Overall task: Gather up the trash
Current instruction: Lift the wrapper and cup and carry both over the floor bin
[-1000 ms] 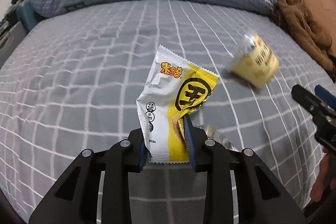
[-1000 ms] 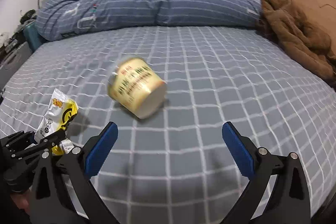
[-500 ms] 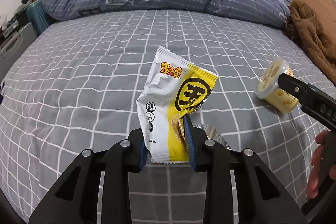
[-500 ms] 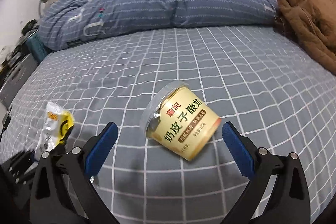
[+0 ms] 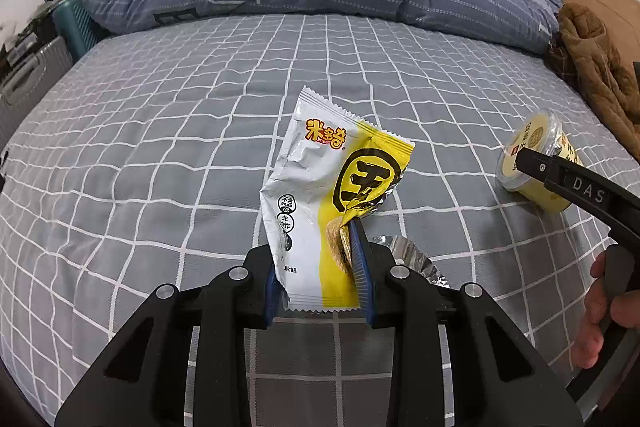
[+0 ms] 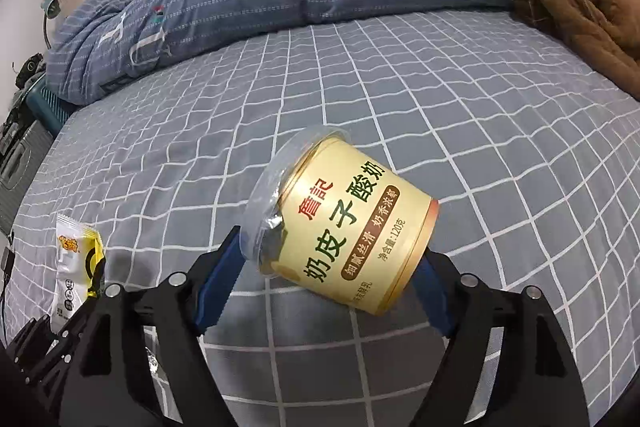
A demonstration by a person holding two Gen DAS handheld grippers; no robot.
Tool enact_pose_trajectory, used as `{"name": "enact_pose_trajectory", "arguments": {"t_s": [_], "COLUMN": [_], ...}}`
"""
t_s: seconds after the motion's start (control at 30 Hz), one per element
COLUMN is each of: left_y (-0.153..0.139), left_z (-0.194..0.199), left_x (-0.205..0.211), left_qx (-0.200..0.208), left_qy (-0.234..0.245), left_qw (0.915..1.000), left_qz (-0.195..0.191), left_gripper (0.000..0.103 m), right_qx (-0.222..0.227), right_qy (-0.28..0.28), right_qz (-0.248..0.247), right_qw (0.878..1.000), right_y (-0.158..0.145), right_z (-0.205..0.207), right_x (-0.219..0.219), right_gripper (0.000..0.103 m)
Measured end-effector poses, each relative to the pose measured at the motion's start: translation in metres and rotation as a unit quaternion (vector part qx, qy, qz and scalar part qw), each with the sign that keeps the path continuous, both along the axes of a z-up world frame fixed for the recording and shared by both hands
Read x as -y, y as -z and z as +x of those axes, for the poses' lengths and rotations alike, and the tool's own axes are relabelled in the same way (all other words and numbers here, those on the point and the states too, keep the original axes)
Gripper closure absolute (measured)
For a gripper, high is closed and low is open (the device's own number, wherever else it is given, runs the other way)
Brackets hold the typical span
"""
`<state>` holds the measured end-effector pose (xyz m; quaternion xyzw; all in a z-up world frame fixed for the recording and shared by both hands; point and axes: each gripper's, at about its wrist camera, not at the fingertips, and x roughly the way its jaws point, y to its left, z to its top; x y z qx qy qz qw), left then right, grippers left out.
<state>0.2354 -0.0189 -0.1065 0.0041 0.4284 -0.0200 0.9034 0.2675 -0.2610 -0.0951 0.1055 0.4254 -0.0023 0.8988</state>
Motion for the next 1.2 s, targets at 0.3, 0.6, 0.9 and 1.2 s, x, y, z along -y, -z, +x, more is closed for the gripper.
{"name": "enact_pose_trajectory", "arguments": {"t_s": [0.3, 0.6, 0.9, 1.2], "left_y": [-0.006, -0.016, -0.023, -0.026], "left_z": [-0.003, -0.025, -0.050, -0.073], "left_x": [-0.001, 0.006, 0.010, 0.011], "left_qx": [0.003, 0.008, 0.009, 0.004], "left_qy": [0.005, 0.017, 0.020, 0.023], "left_qw": [0.9999, 0.9995, 0.9989, 0.9984], "left_qz": [-0.013, -0.025, -0.040, -0.051], "left_gripper": [0.073, 0.073, 0.074, 0.074], "right_qx": [0.030, 0.043, 0.037, 0.045], "right_qy": [-0.011, -0.026, -0.023, -0.028], "right_qz": [-0.010, -0.040, -0.045, -0.050], "right_qw": [0.999, 0.998, 0.998, 0.997], "right_y": [-0.019, -0.030, -0.032, -0.043], "right_z": [-0.020, -0.055, -0.083, -0.115], "right_x": [0.005, 0.006, 0.020, 0.019], "right_gripper": [0.031, 0.031, 0.032, 0.032]}}
